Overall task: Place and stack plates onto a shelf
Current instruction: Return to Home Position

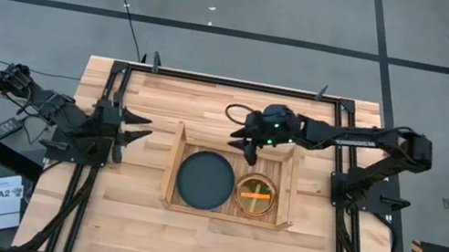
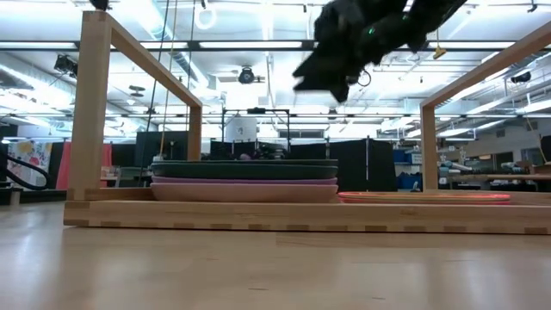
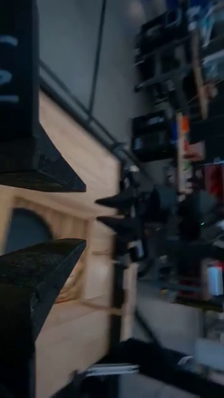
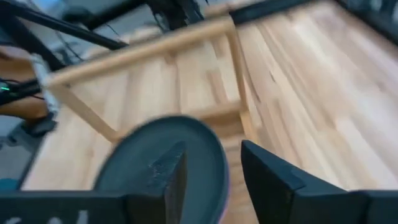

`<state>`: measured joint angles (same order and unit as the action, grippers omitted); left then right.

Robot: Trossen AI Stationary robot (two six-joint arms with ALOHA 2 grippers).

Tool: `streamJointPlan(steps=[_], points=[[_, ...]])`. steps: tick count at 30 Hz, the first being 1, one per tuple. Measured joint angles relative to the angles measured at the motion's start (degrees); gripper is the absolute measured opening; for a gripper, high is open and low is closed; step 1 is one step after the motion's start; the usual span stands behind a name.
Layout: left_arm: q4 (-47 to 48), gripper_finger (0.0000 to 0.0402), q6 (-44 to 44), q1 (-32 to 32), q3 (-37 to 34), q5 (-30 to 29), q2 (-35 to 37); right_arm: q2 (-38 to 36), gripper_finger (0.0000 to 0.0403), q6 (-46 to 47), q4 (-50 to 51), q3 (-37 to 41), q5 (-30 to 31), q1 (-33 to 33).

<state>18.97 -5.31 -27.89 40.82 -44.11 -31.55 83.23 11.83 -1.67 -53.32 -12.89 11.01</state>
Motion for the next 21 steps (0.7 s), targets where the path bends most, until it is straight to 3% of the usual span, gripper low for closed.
streamJointPlan(steps=[6, 10, 15, 21], points=[[-11.55, 0.0137, 9.29, 5.06, 0.02, -0.25, -0.75, -7.66, 0.0126, -1.94, -0.02, 0.0, -3.76, 0.39], [-14.33, 0.0137, 14.3, 9.86, 0.02, -0.22, -1.5, -13.53, 0.0099, -3.41, 1.41, 0.0, -6.9, 0.36], [-12.58, 0.0137, 14.97, 13.1, 0.02, -0.27, 2.23, -23.27, 0.0056, -7.57, 8.31, 0.0, -7.83, 0.36], [-3.83, 0.0137, 13.59, 13.06, 0.02, -0.22, 10.68, -34.93, 0.0011, -11.67, 18.36, 0.0, -6.21, 0.36]])
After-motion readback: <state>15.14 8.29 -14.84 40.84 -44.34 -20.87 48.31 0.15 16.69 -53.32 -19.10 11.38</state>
